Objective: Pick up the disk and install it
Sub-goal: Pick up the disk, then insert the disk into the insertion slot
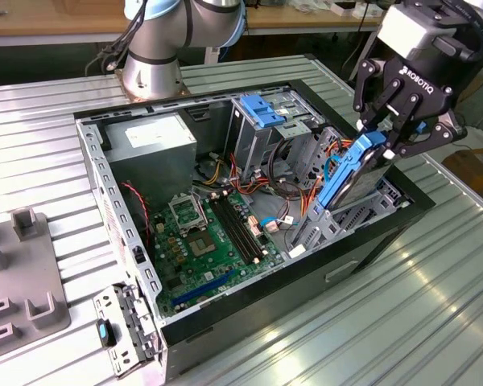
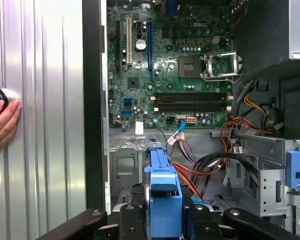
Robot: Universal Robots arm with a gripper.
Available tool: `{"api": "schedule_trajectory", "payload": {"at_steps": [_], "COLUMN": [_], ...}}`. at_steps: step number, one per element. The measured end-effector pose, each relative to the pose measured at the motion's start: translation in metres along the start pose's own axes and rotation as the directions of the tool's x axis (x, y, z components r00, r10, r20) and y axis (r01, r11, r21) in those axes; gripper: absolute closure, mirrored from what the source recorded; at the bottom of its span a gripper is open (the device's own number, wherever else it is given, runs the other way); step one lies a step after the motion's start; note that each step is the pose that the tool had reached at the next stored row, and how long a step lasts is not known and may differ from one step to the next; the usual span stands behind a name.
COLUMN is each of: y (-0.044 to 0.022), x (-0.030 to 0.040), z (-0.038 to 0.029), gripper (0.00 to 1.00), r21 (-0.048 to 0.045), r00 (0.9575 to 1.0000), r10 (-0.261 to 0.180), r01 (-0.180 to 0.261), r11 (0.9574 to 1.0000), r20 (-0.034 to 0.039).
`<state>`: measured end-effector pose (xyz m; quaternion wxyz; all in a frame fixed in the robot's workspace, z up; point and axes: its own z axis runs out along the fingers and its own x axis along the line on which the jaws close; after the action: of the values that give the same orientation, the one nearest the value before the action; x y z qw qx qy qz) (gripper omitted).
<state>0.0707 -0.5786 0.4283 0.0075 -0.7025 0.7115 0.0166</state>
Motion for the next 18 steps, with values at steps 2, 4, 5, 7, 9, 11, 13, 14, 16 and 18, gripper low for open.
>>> {"api": "schedule_trajectory", "payload": {"at_steps": [2,4,5,7,9,11,13,14,16,18], "y": [0.0000,0.0000,0.0000,-0.0001,-0.0002,-0.0002,-0.0003,-0.0003,-0.0004,-0.0004], "x": [0.0000,0.0001,0.0002,0.0003,0.0005,0.0007,0.0008,0.0010,0.0012,0.0012], "z": [0.0000,0.0011,0.0028,0.0078,0.0134,0.0185,0.0224,0.0254,0.0305,0.0310], "gripper": [0.63,0.63,0.63,0.63,0.63,0.63,0.63,0.63,0.63,0.63], "r21": [0.0000,0.0000,0.0000,0.0000,0.0000,0.0000,0.0000,0.0000,0.0000,0.0000], "r00": [1.0000,1.0000,1.0000,1.0000,1.0000,1.0000,1.0000,1.0000,1.0000,1.0000], "r10": [0.000,0.000,0.000,0.000,0.000,0.000,0.000,0.000,0.000,0.000], "r01": [0.000,0.000,0.000,0.000,0.000,0.000,0.000,0.000,0.000,0.000], "r11": [1.0000,1.0000,1.0000,1.0000,1.0000,1.0000,1.0000,1.0000,1.0000,1.0000], "r20": [-0.0002,0.0002,0.0003,-0.0001,0.0001,0.0001,-0.0002,-0.0001,0.0000,-0.0001]}}
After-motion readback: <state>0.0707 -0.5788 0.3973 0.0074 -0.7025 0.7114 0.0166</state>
